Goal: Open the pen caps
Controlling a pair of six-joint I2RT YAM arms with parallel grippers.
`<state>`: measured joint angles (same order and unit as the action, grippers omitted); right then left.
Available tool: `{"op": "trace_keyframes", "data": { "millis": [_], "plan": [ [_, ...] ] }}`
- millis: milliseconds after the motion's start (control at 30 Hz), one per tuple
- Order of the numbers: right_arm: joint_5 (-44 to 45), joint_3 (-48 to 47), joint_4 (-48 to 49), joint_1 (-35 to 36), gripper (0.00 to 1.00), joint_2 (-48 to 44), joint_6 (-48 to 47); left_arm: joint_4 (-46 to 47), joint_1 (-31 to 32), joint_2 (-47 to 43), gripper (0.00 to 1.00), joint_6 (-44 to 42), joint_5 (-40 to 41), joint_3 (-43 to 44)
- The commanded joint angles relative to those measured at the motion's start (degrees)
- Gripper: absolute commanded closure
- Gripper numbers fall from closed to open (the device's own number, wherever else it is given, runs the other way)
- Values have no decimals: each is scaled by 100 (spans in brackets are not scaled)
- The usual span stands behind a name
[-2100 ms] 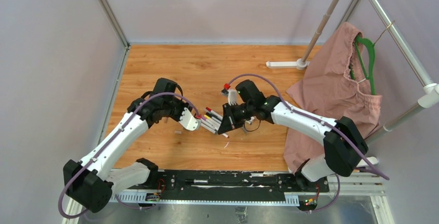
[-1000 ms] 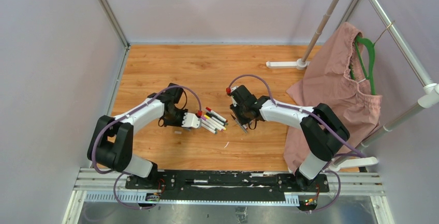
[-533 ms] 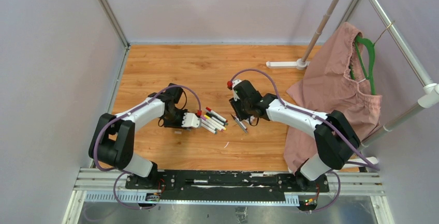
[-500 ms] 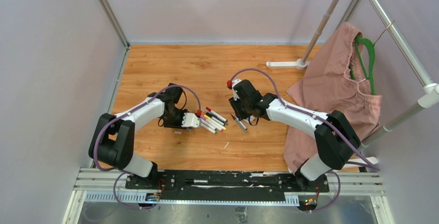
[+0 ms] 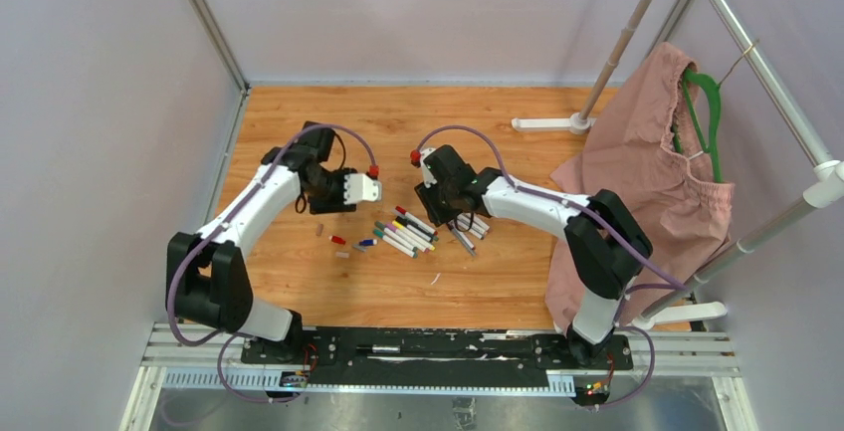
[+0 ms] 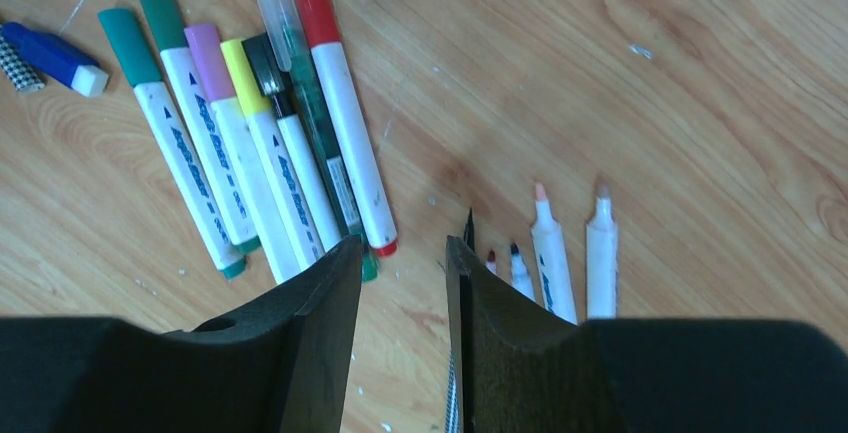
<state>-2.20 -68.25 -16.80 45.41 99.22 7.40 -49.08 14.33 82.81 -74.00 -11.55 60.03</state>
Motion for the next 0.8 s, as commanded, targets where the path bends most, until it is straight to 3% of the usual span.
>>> {"op": "trace_keyframes", "data": {
  "millis": [0, 100, 200, 367, 567, 767],
  "plan": [
    [-197, -397, 30, 161, 59, 442, -124, -264, -238, -276, 49, 812, -43, 600],
    [-257, -635, 38, 194, 60, 771, -140, -314, -577, -408, 49, 1332, -407, 812],
    [-235, -763, 82, 196, 63, 1004, -129, -308, -1160, -507, 41, 1655, -1138, 661],
    [-254, -830, 98, 198, 67, 1203, -161, -305, -1663, -625, 33, 1699, -1217, 233],
    [-312, -817, 179, 206, 70, 1370, -92, -304, -1728, -762, 32, 1906, -1306, 262],
    [-309, -751, 235, 206, 83, 1427, -79, -304, -1723, -852, 31, 2202, -1444, 548]
  ]
}}
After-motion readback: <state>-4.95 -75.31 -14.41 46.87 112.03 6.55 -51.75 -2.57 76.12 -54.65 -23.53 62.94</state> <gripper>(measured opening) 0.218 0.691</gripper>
